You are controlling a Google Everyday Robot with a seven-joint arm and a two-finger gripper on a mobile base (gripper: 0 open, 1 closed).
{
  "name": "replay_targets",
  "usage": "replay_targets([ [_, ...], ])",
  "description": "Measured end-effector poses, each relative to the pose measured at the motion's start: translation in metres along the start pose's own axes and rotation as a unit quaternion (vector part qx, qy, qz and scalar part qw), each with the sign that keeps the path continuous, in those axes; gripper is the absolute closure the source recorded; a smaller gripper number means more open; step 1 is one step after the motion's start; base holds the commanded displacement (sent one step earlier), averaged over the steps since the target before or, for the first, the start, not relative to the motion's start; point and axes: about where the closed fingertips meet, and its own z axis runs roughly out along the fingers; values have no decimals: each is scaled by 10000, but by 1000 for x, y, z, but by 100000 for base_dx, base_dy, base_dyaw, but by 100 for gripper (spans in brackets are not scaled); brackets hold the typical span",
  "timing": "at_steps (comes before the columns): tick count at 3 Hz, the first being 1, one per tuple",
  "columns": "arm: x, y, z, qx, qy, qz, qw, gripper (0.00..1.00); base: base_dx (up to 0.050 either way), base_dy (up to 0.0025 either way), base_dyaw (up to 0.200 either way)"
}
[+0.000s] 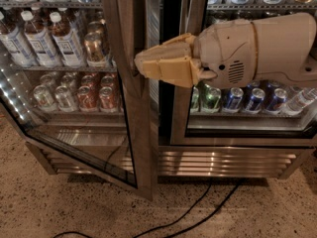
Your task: Open left fridge door
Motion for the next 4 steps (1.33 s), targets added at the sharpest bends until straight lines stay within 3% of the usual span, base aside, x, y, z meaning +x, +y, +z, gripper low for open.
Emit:
replay_targets([
  [1, 0, 0, 0, -2, 1, -2, 10000, 100, -4999, -3, 20],
  [2, 0, 0, 0, -2, 1, -2, 10000, 100, 0, 0, 0],
  [3, 0, 0, 0, -2, 1, -2, 10000, 82, 0, 0, 0],
  [4, 0, 0, 0, -2, 1, -2, 10000, 75, 0, 0, 0],
])
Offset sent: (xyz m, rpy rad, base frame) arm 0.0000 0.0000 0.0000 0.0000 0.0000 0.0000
